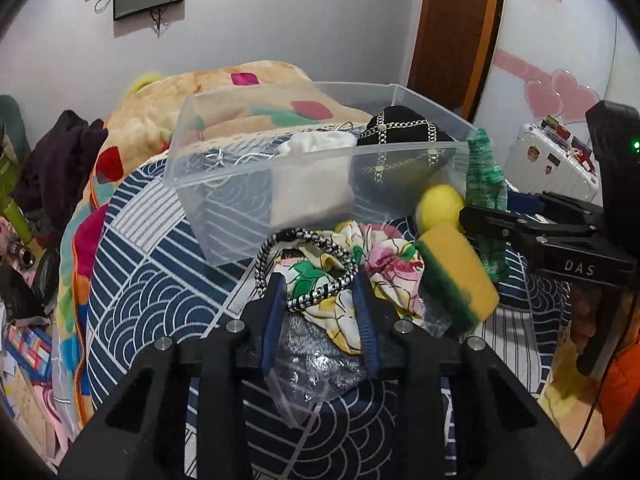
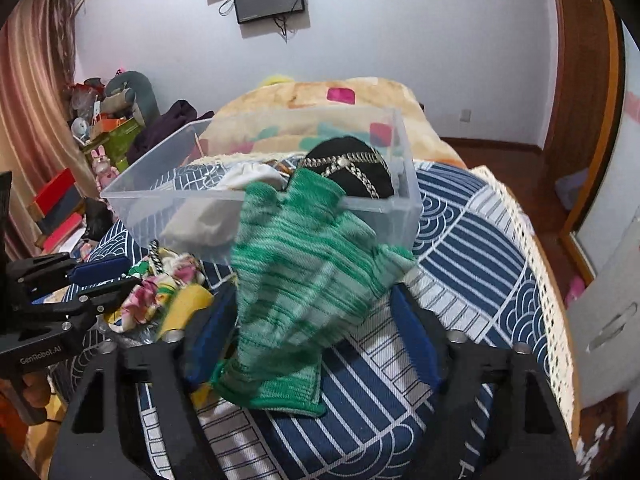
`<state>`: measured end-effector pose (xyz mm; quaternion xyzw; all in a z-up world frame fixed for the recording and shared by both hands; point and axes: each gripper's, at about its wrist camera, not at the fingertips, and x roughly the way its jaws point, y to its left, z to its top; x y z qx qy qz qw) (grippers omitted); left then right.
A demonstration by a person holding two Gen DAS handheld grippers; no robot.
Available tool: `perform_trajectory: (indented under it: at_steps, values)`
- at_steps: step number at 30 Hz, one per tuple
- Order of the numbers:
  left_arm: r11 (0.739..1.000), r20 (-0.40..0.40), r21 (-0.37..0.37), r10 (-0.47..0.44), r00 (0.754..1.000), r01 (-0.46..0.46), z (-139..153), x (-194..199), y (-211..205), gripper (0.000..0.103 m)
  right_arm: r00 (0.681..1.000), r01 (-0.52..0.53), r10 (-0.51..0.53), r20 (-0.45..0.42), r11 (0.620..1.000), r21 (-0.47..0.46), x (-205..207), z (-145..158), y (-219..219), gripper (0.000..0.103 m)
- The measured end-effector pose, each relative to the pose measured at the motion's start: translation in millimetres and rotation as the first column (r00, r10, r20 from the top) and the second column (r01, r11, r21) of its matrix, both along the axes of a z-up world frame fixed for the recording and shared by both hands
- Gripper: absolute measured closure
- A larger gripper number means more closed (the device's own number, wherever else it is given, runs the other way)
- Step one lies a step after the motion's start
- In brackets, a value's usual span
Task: Organize soft objects
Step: 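Grasp the green knit glove with the right tool and lift it, then grasp the beaded chain with the left tool while the right tool holds the glove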
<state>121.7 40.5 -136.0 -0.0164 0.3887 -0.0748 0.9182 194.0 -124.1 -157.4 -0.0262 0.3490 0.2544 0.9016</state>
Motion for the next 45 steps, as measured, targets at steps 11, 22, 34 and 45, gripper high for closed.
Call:
perform_trajectory:
  at_steps: [11,22,34,45]
  values:
    - [0.999,0.001,-0.044,0.031,1.000,-0.031,3,-1,8,0.088,1.000,-0.012,0.013,-0.022,0.998,0.061,-5,2,-13,0.078]
    - [0.997,0.063,-0.069,0.045,0.997,-0.041,26,-8,10,0.095,1.000,-0.001,-0.003,0.031,0.994,0.106,-10,18,-24,0.083]
    - [0.993,0.102,-0.121,-0.004,0.995,0.016,47,-16,1,0.095,0.995,-0.019,0.006,0.101,0.991,0.130,-18,39,-26,0.083]
    - [0.991,-0.001,-0.134,-0.004,1.000,0.004,16,-11,-1,0.094,0.997,-0.044,0.035,0.071,0.992,0.122,-15,33,-17,0.083]
